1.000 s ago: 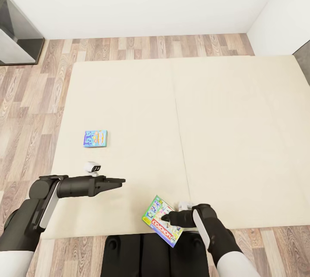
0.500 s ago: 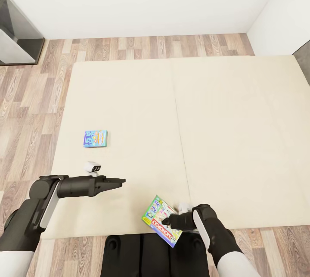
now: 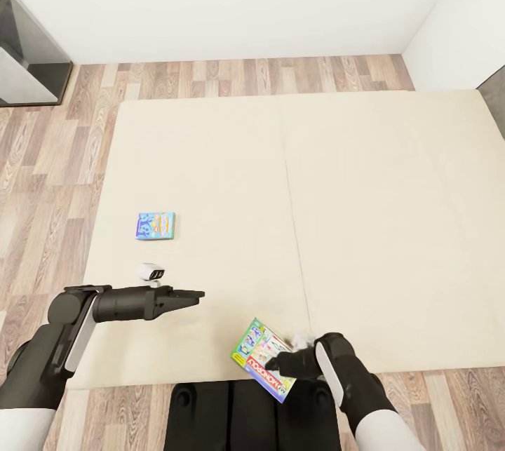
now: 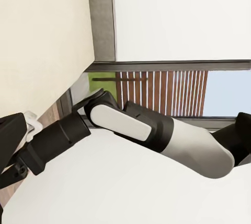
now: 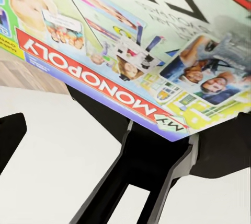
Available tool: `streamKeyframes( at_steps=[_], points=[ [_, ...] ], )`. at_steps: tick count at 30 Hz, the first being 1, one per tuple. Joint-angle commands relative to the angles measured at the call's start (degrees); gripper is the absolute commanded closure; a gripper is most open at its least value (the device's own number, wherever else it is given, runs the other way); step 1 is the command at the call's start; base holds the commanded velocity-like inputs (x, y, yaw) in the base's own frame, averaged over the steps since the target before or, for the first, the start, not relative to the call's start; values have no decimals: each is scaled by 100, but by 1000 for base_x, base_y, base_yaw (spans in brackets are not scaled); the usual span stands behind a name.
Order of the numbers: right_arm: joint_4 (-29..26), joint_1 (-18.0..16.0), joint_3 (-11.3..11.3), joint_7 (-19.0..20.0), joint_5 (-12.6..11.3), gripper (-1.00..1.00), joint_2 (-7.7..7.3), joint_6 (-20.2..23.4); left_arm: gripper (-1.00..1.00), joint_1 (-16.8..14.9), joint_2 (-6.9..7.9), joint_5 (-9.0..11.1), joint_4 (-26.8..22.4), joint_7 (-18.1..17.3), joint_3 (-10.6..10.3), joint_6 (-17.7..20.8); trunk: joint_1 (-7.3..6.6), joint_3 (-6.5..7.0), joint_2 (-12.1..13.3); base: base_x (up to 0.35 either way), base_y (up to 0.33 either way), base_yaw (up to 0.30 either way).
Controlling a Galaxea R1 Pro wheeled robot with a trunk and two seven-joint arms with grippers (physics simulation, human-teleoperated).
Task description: Put all the toys in the child's room - the three board games (two on the bed and one on the table), the two jigsaw puzzles on the table, and the tennis ball on the table - inside the toy box on the table in the child's room.
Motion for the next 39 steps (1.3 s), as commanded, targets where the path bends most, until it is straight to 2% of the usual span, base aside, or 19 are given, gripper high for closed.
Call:
streamKeyframes(
  at_steps=[1,23,30,39],
  points=[
    [0,-1,-13,-21,-38,-100,2,28,-100,-2,4,2,-1,-18,-1,61,3,-6,-9,0,0,0],
    [110,-1,-14,-57,17,-100,-25,-105,-100,-2,6,2,-1,-18,0,60,3,-6,-9,0,0,0],
    [261,-4,-34,-182,19,-100,-42,-483,-100,-2,9,2,-1,-18,0,60,3,-6,-9,0,0,0],
    [391,-9,-43,-310,22,-100,-54,-605,-100,-2,8,2,-1,-18,0,60,3,-6,-9,0,0,0]
  ],
)
